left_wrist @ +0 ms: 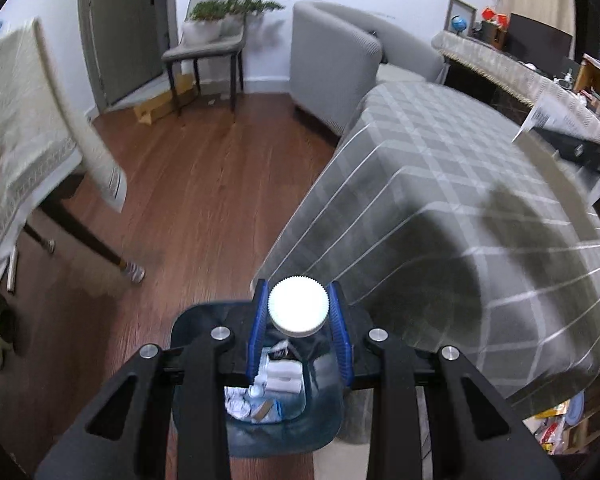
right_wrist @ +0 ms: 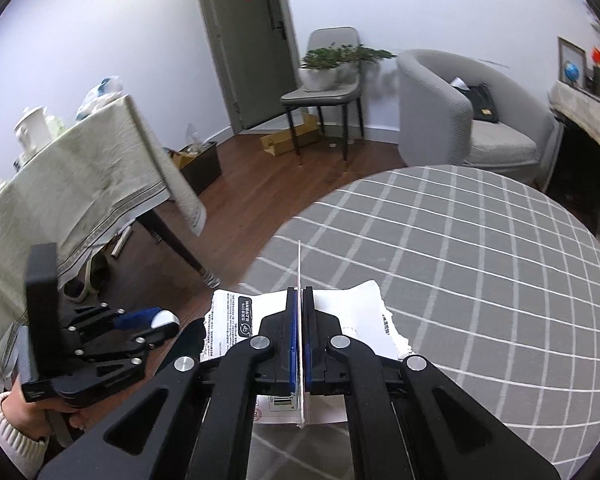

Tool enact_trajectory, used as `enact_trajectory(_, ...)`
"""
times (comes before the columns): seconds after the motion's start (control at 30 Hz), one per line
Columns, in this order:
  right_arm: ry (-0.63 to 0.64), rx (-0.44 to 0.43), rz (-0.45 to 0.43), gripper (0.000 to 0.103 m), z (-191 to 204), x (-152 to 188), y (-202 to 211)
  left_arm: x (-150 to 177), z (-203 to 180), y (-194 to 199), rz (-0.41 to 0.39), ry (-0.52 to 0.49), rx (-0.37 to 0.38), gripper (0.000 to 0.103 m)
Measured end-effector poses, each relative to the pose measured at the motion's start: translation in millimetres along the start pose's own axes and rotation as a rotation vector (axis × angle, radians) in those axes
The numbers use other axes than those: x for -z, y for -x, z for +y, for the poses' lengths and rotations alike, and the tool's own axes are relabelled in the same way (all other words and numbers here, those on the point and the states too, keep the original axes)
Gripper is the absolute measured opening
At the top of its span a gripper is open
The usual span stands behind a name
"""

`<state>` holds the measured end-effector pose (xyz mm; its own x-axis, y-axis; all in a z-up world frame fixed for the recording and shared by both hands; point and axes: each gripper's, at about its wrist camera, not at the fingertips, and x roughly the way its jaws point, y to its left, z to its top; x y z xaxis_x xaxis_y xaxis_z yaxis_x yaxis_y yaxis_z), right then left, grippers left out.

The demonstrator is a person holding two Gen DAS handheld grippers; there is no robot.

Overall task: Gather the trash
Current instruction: 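Carry the cap and paper sheet over the teal bin and open both tools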

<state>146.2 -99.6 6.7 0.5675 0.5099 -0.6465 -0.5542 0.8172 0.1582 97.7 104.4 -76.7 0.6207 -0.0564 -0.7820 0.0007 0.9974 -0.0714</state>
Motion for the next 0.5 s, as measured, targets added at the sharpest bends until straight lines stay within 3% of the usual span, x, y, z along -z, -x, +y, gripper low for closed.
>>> enact_trajectory(0.5, 0.08, -0.112, 0.062, 0.002, 89.3, -7.5, -62.1, 61.1, 76.1, -52.5, 0.252, 0.075, -0.051, 0.032)
